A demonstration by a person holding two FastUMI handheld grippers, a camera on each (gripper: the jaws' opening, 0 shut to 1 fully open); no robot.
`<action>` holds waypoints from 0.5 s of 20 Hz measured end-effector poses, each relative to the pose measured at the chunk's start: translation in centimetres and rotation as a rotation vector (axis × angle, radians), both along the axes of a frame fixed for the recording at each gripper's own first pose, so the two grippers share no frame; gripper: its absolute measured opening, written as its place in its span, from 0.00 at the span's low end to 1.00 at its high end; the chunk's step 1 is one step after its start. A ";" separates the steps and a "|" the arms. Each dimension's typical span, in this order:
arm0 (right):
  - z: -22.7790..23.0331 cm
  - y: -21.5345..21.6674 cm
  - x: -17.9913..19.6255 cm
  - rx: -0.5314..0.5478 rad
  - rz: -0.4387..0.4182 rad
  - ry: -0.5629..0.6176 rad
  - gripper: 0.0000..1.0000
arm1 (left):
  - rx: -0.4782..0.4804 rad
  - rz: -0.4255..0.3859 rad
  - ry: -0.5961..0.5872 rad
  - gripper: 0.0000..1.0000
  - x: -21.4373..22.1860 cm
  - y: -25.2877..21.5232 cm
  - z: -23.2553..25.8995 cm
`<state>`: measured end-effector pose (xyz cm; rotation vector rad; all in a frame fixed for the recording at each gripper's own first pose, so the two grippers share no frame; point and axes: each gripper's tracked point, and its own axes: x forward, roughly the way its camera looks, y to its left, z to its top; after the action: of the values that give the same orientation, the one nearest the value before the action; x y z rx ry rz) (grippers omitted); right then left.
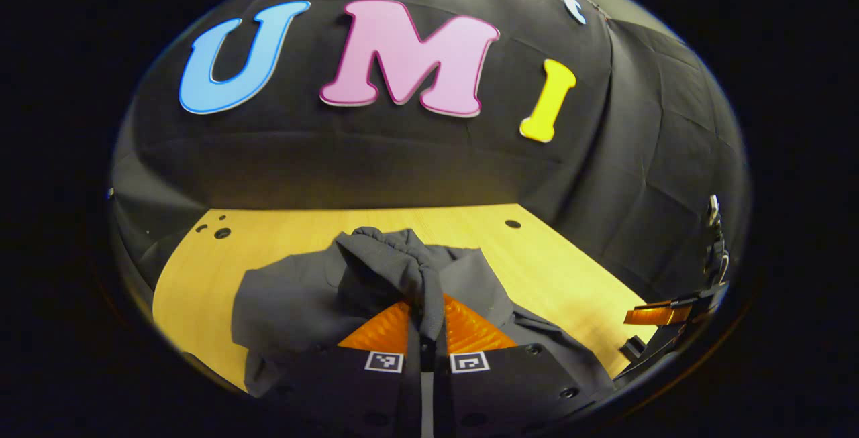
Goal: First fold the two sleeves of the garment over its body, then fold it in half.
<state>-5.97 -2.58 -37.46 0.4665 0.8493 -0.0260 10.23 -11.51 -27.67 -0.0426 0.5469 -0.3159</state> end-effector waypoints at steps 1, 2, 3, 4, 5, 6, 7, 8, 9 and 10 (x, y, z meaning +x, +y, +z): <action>-0.5 -0.5 0.0 0.002 0.006 0.007 0.75 | 0.017 -0.011 0.015 0.11 -0.2 -0.7 -1.1; -0.7 -0.8 0.1 0.004 0.011 0.014 0.75 | 0.033 -0.021 0.028 0.11 -0.3 -1.3 -2.3; -1.1 -1.1 0.2 0.007 0.016 0.021 0.75 | 0.047 -0.028 0.041 0.11 -0.4 -1.8 -3.2; -1.4 -1.5 0.3 0.011 0.021 0.027 0.75 | 0.058 -0.035 0.056 0.11 -0.4 -2.2 -4.2; -1.6 -1.7 0.4 0.015 0.027 0.034 0.75 | 0.068 -0.041 0.068 0.11 -0.6 -2.5 -5.2; -1.9 -1.9 0.5 0.018 0.032 0.040 0.75 | 0.078 -0.046 0.078 0.11 -1.0 -2.9 -6.2; -2.2 -2.1 0.9 0.019 0.037 0.044 0.75 | 0.089 -0.049 0.090 0.11 -1.2 -3.3 -7.1; -2.5 -2.2 1.2 0.021 0.042 0.048 0.75 | 0.099 -0.052 0.100 0.11 -1.3 -3.7 -8.1; -2.6 -2.1 1.3 0.023 0.048 0.050 0.75 | 0.109 -0.055 0.110 0.12 -1.4 -4.0 -8.9; -2.8 -2.1 1.4 0.025 0.057 0.054 0.75 | 0.117 -0.059 0.118 0.12 -1.5 -4.3 -9.7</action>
<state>-4.54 -4.72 -40.26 0.4661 0.9161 0.0248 8.72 -15.79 -37.35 0.0682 0.6838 -0.3401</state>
